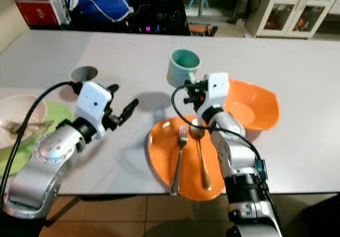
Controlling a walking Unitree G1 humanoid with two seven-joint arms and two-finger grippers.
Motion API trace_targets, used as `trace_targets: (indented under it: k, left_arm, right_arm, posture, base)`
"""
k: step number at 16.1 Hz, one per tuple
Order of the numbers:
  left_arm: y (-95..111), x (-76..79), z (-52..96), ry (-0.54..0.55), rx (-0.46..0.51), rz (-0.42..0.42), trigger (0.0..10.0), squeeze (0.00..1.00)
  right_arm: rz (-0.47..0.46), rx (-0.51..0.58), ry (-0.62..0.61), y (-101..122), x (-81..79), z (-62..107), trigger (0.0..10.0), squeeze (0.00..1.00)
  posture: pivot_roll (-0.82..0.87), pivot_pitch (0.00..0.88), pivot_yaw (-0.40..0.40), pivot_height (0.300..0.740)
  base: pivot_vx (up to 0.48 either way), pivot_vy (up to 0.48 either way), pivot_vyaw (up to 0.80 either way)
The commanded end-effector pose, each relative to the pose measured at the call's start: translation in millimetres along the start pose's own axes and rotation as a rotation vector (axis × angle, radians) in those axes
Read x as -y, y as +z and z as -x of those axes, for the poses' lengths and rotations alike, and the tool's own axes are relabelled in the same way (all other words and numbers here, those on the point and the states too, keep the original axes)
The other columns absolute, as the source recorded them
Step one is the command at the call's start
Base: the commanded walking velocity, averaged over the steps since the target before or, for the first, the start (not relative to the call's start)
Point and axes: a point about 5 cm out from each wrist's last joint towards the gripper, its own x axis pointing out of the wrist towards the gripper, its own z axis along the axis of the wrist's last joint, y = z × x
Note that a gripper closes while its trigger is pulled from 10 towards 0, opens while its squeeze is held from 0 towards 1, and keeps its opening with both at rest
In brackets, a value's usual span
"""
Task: Setting the table
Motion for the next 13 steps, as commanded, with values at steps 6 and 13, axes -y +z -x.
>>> trace_targets:
  k: [6,13]
  left_arm:
    - [-2.4,5.8,4.4,-0.066,-0.01,0.012,10.0,0.0]
    - [-3.7,4.3,4.5,-0.066,-0.022,0.018,10.0,0.0]
  right_arm:
    - [0.027,-0.054,0.022,-9.0,-0.3,-5.0,10.0,0.0]
    - [0.026,-0.063,0.012,-10.9,2.1,-9.6,10.0,0.0]
  posture:
    - [-0.04,0.0,-0.028,0.74]
    - [-0.04,0.0,-0.032,0.74]
  base:
    - [0.0,0.0,0.0]
    - [0.0,0.0,0.0]
